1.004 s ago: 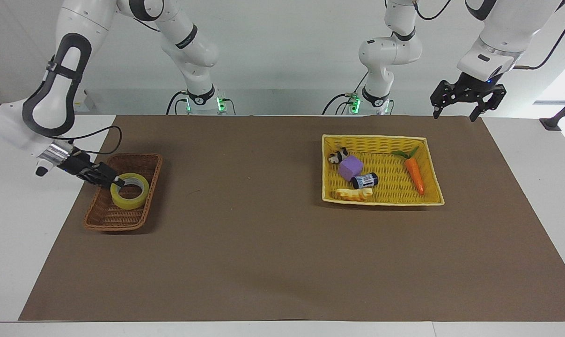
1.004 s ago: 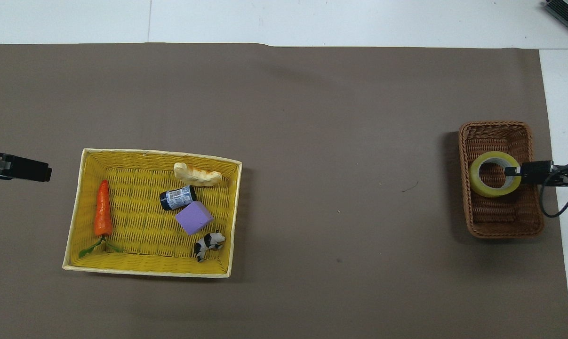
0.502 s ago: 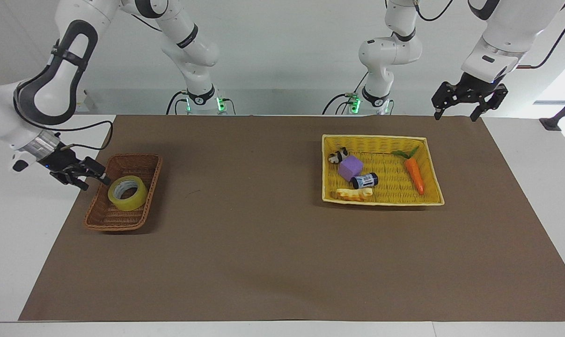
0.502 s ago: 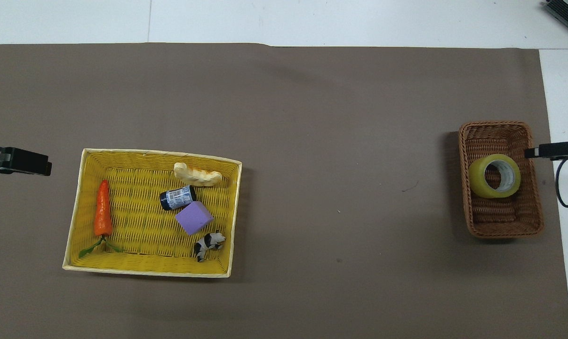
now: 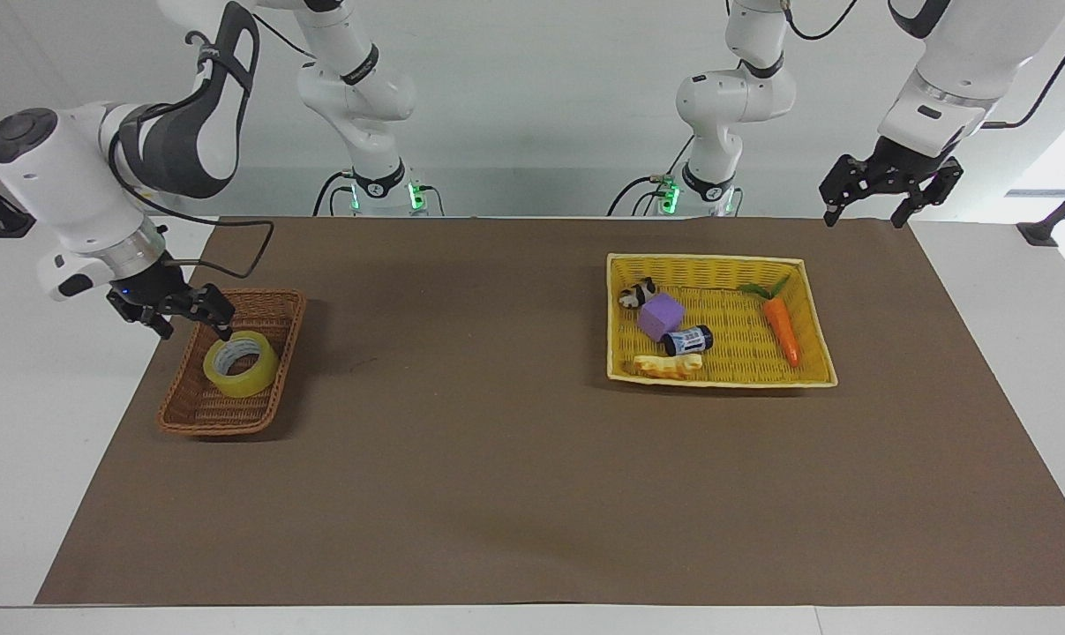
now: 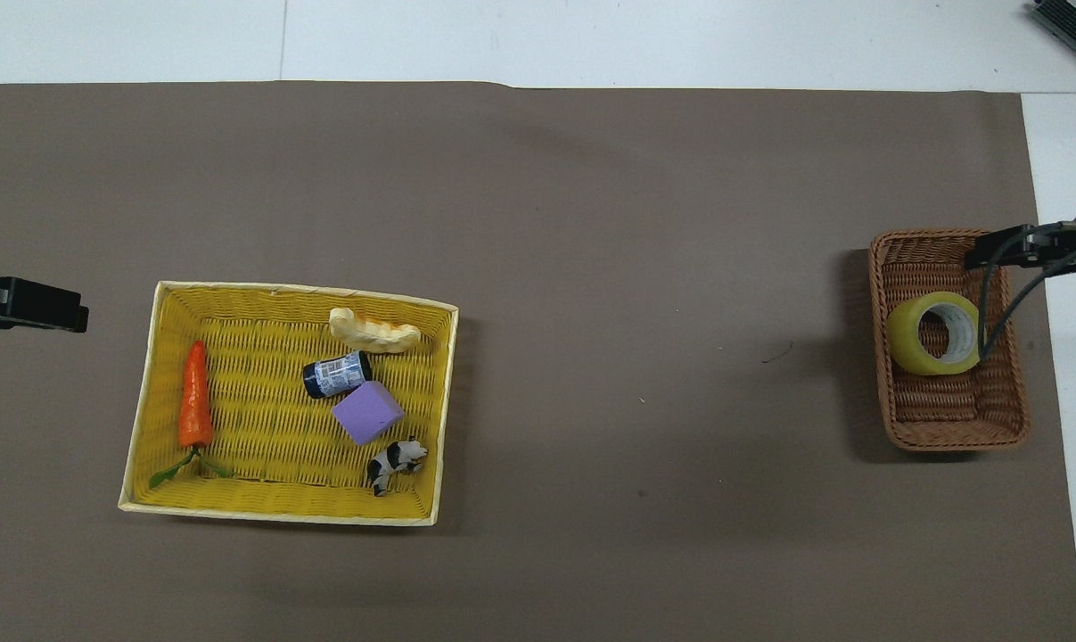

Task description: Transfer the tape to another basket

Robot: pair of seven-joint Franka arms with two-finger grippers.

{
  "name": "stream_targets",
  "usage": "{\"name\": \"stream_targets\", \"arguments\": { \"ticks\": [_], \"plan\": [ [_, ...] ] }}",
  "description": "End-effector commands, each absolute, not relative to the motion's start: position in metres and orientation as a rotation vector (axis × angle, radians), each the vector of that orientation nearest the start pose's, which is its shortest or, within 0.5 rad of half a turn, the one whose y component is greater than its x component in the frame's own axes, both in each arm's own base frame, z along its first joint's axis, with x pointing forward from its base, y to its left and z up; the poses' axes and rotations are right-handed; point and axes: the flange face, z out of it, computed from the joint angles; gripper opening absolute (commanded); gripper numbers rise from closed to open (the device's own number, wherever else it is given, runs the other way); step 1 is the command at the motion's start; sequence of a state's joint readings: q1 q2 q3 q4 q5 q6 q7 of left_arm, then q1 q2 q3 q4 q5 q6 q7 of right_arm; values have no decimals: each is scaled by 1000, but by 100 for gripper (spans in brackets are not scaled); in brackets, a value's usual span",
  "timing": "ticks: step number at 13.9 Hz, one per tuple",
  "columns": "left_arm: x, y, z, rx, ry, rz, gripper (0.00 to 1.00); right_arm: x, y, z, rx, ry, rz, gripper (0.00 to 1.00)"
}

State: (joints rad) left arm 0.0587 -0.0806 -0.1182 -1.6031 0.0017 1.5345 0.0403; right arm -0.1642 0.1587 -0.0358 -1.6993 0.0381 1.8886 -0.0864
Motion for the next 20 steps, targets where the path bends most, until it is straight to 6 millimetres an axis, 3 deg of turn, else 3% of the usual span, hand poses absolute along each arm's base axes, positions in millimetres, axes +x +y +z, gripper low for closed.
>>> {"name": "stream_targets", "arguments": {
  "ticks": [1,6,8,12,14,15,17,18,20],
  "plan": [
    [525,-33,653,-3132,139,-2,100,587,-70,524,-3139,305,-12,100],
    [525,-33,653,-3132,139,-2,100,563,-8,573,-3121,426,-31,100],
    [525,-33,653,-3132,137,-2,100,549,-4,597,-3119,449,-19,100],
    [525,-33,653,-3132,139,-2,100,524,-19,665,-3114,486,1,100],
    [525,-33,653,-3132,139,-2,100,512,-19,670,-3111,490,-6,100],
    [525,-33,653,-3132,139,-2,100,507,-17,661,-3111,470,16,100],
    [524,-33,653,-3132,139,1,100,507,2,651,-3100,418,3,100],
    [524,-33,653,-3132,139,1,100,506,28,654,-3106,356,-18,100],
    [524,-33,653,-3132,139,1,100,508,29,654,-3106,329,-30,100]
  ]
}}
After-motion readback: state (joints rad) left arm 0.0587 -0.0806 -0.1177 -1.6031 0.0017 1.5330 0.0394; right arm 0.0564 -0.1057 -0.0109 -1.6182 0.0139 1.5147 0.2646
